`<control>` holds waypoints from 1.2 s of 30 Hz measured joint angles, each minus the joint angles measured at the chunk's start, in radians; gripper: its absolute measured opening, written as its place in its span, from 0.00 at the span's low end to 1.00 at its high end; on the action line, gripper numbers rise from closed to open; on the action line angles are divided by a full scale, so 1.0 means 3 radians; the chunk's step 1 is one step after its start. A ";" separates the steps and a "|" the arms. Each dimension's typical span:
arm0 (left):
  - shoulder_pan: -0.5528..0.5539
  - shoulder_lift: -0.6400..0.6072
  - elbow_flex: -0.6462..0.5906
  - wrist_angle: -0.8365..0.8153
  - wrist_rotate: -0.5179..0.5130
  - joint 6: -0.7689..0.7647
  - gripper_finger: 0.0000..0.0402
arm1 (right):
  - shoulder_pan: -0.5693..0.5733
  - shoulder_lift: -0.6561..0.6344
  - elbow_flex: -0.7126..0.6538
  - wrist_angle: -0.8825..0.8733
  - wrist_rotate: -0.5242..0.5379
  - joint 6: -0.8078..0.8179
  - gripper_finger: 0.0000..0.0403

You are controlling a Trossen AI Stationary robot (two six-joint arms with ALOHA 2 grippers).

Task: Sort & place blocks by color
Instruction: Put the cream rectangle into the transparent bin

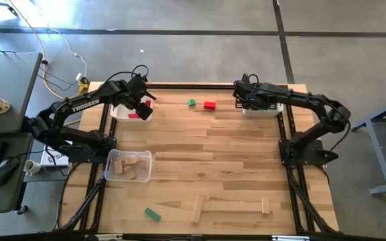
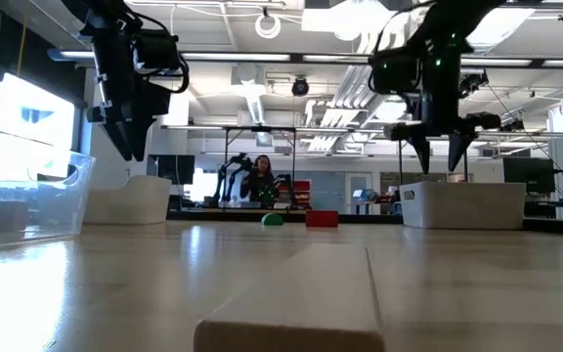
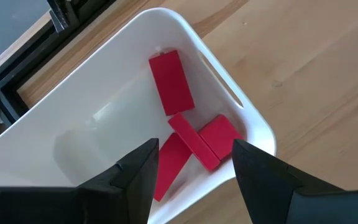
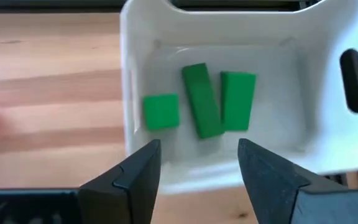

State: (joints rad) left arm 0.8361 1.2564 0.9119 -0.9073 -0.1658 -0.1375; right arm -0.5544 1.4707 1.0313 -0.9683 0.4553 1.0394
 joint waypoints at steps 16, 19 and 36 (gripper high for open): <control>0.0000 0.0000 0.0000 0.0007 0.0006 0.0000 0.47 | 0.1122 -0.0573 0.0004 -0.0126 -0.0832 0.1072 0.50; 0.0001 0.0000 0.0000 0.0033 0.0006 0.0000 0.47 | 0.1348 -0.0552 0.0004 -0.0153 -0.0968 0.1281 0.50; 0.0001 0.0000 0.0000 0.0148 0.0014 0.0008 0.47 | 0.2575 -0.0545 0.0004 -0.0126 -0.1466 0.2366 0.50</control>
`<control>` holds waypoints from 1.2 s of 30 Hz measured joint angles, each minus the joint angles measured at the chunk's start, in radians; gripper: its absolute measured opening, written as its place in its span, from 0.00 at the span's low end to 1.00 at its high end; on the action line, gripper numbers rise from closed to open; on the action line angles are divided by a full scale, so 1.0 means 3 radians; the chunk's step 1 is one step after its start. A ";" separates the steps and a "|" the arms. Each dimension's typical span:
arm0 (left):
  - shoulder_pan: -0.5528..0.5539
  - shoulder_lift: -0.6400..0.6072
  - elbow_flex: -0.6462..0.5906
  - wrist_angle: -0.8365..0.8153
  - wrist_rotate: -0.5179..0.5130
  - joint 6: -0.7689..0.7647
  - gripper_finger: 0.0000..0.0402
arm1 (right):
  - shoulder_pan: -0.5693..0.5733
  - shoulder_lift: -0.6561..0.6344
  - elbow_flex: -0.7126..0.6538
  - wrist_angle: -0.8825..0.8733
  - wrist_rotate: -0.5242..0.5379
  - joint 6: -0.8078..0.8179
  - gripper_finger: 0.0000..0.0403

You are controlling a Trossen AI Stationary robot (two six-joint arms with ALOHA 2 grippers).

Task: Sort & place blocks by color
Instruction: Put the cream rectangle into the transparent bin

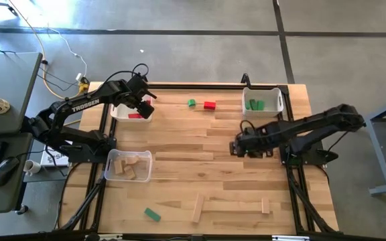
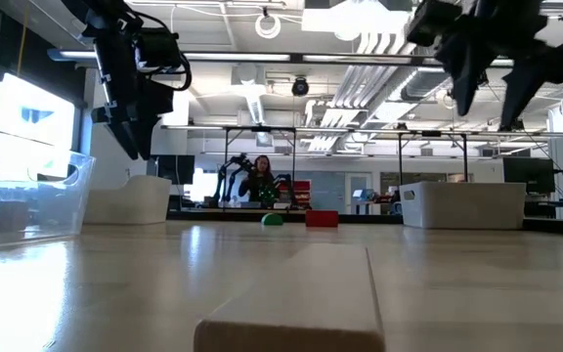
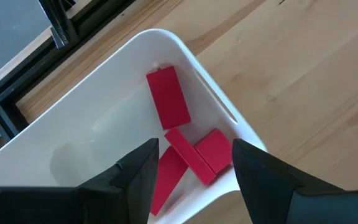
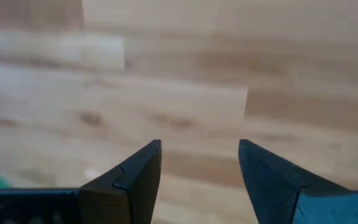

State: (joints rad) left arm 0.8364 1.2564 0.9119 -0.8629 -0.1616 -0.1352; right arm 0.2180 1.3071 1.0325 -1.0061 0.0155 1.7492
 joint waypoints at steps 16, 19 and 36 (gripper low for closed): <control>-0.0001 0.0000 0.0000 -0.0029 0.0073 -0.0090 0.47 | 0.0821 0.0001 0.0000 0.0441 -0.0250 0.0370 0.50; -0.0001 0.0000 0.0000 -0.0029 0.0100 -0.0097 0.47 | 0.0956 0.0032 0.0000 0.0541 -0.0210 0.0455 0.50; -0.0001 0.0000 0.0000 -0.0027 0.0099 -0.0186 0.47 | 0.1646 0.0577 0.0000 0.0734 -0.0499 0.1294 0.50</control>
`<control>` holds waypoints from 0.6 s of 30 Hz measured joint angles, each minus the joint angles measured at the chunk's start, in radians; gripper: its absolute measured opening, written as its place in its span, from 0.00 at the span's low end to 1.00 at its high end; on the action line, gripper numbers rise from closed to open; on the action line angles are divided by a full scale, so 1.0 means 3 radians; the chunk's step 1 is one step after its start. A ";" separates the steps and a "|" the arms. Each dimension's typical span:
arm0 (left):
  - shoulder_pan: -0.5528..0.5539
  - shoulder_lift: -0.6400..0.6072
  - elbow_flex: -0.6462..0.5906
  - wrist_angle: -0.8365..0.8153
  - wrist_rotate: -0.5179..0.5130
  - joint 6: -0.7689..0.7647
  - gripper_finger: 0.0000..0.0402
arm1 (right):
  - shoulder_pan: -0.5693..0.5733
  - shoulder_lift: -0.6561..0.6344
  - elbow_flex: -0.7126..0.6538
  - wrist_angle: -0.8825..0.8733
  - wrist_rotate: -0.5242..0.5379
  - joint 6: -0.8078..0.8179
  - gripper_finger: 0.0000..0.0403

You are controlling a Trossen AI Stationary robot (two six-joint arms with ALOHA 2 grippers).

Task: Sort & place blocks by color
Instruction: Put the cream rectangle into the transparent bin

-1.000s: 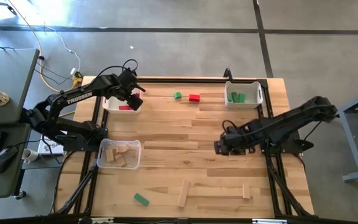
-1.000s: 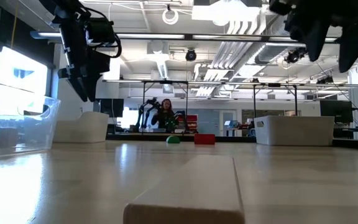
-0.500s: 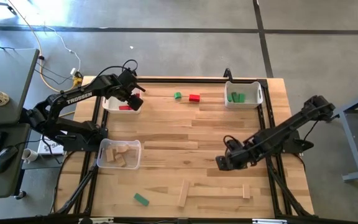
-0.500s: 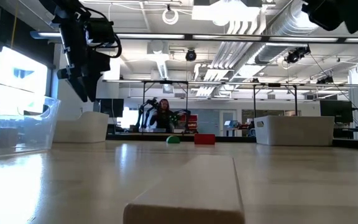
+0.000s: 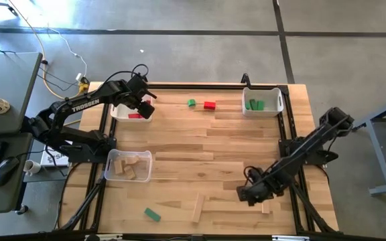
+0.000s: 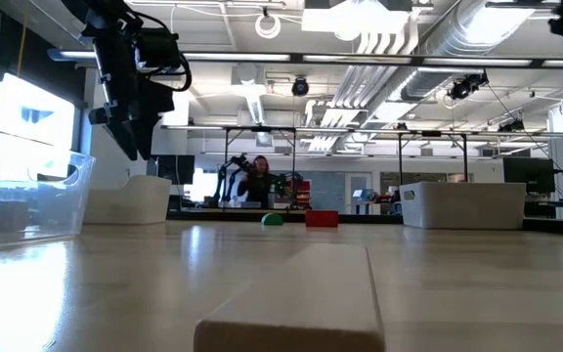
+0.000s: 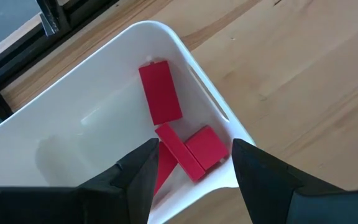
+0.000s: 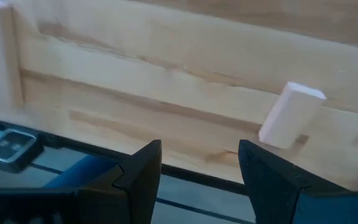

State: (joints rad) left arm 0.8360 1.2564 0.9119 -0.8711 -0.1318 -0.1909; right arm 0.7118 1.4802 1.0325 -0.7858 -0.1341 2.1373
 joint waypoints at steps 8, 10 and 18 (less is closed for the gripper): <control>0.0000 0.0000 0.0000 0.0001 -0.0001 -0.0052 0.47 | 0.0122 0.0021 0.0000 0.0022 0.0021 0.0001 0.50; 0.0000 0.0000 0.0000 0.0001 -0.0001 -0.0051 0.47 | 0.0125 0.0021 0.0000 0.0028 0.0022 -0.0023 0.50; 0.0000 0.0000 0.0000 0.0001 -0.0005 -0.0052 0.47 | 0.0216 0.0021 0.0000 -0.0007 0.0066 -0.0832 0.50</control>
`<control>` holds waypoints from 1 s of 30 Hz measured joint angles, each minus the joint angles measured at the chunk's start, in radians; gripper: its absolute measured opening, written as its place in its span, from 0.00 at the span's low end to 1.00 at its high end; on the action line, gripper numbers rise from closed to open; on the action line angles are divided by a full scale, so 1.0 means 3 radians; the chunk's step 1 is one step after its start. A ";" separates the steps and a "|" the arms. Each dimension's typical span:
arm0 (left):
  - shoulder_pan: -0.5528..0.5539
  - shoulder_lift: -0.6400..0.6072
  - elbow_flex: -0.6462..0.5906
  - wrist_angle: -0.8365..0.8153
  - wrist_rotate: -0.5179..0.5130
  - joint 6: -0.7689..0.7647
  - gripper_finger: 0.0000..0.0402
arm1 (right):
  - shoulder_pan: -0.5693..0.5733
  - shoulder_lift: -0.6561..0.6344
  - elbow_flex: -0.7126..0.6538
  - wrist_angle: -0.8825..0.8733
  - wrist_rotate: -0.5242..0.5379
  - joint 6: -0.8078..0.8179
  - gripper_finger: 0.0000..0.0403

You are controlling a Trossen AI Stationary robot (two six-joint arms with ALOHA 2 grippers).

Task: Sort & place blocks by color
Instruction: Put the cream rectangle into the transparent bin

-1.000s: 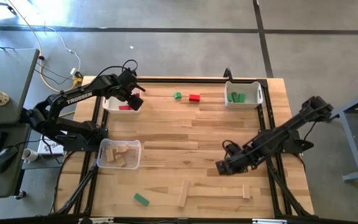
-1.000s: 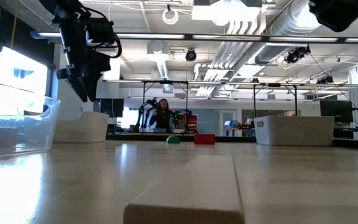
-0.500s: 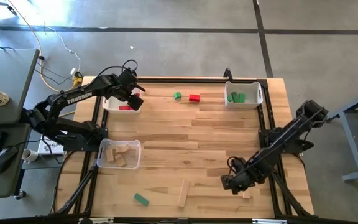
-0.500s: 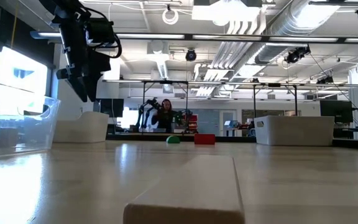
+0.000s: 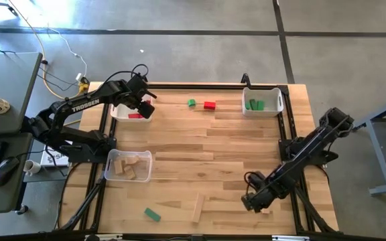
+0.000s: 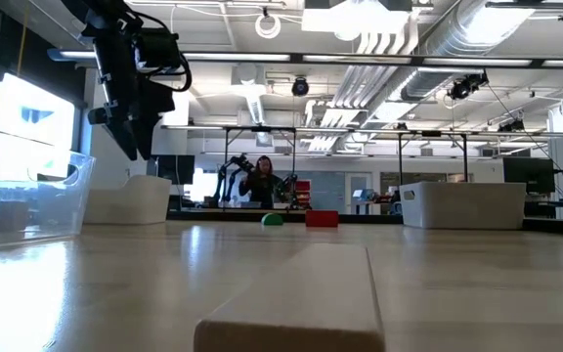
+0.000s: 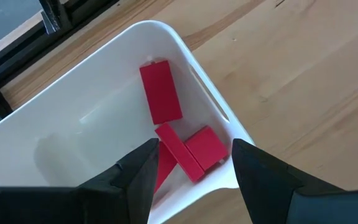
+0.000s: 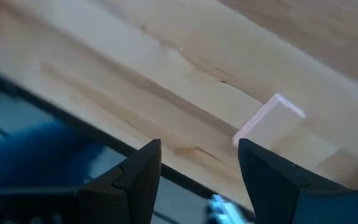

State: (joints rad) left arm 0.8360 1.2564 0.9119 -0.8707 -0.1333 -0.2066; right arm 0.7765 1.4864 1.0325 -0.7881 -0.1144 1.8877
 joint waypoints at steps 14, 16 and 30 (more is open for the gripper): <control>0.0000 0.0000 0.0000 0.0000 -0.0001 -0.0010 0.47 | 0.0164 0.0000 0.0000 0.0007 -0.0067 -0.2341 0.50; 0.0000 0.0000 0.0000 -0.0001 -0.0001 -0.0010 0.47 | 0.0164 0.0000 0.0000 0.0005 -0.0002 -0.2385 0.50; 0.0000 0.0000 0.0000 0.0001 0.0000 -0.0008 0.47 | 0.0164 -0.0001 0.0000 -0.0007 0.0042 -0.2313 0.50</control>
State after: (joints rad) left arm 0.8360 1.2564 0.9119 -0.8703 -0.1333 -0.2089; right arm 0.8257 1.4860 1.0325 -0.7902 -0.1018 1.1938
